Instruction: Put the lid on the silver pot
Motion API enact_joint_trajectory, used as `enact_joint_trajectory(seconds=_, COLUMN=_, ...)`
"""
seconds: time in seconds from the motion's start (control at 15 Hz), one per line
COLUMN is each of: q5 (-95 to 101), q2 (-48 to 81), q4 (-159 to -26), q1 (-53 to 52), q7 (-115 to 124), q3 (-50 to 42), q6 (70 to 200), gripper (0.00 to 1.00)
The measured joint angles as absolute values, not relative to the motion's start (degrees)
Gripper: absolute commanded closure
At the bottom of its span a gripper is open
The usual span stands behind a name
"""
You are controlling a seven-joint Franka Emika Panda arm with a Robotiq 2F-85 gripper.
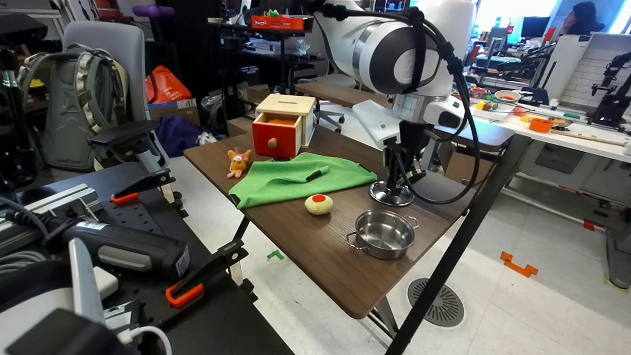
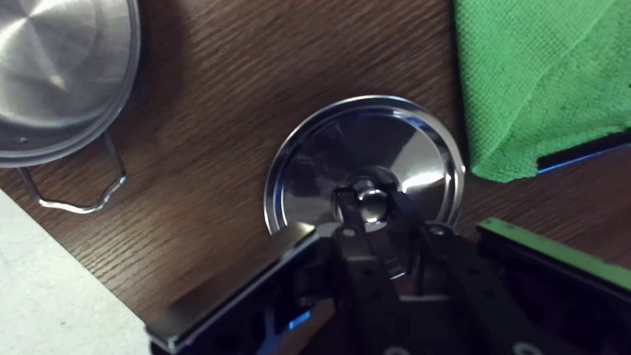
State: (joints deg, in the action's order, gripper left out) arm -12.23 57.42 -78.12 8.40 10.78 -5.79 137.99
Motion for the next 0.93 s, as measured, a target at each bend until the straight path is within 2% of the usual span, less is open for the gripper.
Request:
enact_joint_trajectory(seconds=0.47, q5=-12.8, q2=53.73, q4=-80.99, q1=8.87, q7=10.63, q3=-5.05, q6=138.11, gripper=0.95)
enact_joint_trajectory(seconds=0.93, q5=-12.76, q2=41.96, q4=-95.54, q1=10.15, q7=6.08, q3=-5.1, q6=138.11, gripper=0.95)
